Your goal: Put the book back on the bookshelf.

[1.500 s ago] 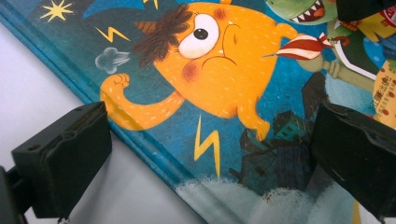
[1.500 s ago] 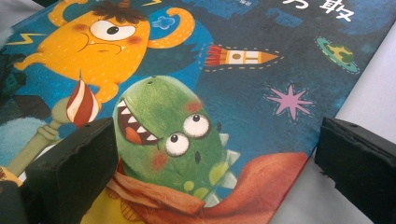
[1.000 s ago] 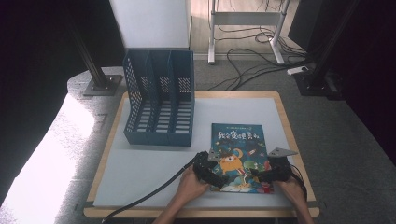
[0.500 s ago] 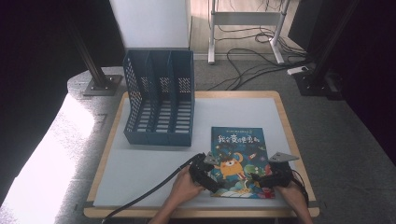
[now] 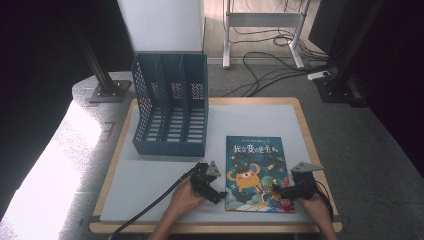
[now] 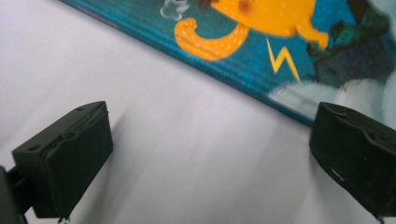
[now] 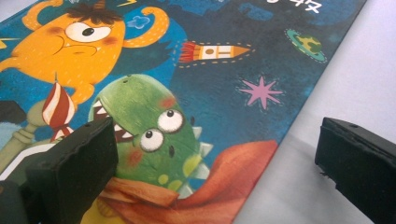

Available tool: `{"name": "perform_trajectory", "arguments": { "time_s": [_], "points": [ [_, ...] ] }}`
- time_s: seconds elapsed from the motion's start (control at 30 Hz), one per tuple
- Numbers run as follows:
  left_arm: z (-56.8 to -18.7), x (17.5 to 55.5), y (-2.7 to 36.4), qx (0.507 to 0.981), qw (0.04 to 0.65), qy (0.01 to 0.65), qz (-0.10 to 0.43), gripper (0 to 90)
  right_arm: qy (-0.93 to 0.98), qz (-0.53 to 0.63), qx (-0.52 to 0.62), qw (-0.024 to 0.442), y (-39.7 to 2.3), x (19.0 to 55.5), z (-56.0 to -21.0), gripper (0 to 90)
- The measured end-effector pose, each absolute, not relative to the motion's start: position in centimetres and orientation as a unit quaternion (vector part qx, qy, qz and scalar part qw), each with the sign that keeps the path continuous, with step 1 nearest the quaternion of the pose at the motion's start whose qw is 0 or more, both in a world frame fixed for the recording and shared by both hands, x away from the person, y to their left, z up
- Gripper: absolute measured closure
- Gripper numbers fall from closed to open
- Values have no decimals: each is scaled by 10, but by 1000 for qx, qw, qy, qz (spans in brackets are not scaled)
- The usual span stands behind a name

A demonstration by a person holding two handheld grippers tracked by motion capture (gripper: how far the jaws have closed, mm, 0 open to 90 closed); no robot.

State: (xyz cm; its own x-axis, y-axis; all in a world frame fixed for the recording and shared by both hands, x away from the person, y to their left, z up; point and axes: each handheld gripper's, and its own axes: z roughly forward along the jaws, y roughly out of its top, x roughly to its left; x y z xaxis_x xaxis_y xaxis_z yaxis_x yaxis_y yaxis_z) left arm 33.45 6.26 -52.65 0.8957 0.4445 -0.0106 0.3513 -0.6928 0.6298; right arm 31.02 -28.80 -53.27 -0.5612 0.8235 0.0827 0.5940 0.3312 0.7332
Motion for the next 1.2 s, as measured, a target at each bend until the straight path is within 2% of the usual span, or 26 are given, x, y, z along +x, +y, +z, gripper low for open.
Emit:
{"name": "perform_trajectory", "arguments": {
  "time_s": [0.2, 0.4, 1.2],
  "points": [
    [-527, 335, 62, 913, 336, 223, 68, 0, 809, 379, 429, 136, -281, 314, -534, 0],
    [-528, 338, 59, 905, 358, 225, 52, 0, 812, 371, 428, 141, -279, 323, -533, 0],
    [-529, 339, 37, 912, 361, 191, 37, 0, 822, 350, 429, 134, -259, 387, -529, 0]
  ]
}}
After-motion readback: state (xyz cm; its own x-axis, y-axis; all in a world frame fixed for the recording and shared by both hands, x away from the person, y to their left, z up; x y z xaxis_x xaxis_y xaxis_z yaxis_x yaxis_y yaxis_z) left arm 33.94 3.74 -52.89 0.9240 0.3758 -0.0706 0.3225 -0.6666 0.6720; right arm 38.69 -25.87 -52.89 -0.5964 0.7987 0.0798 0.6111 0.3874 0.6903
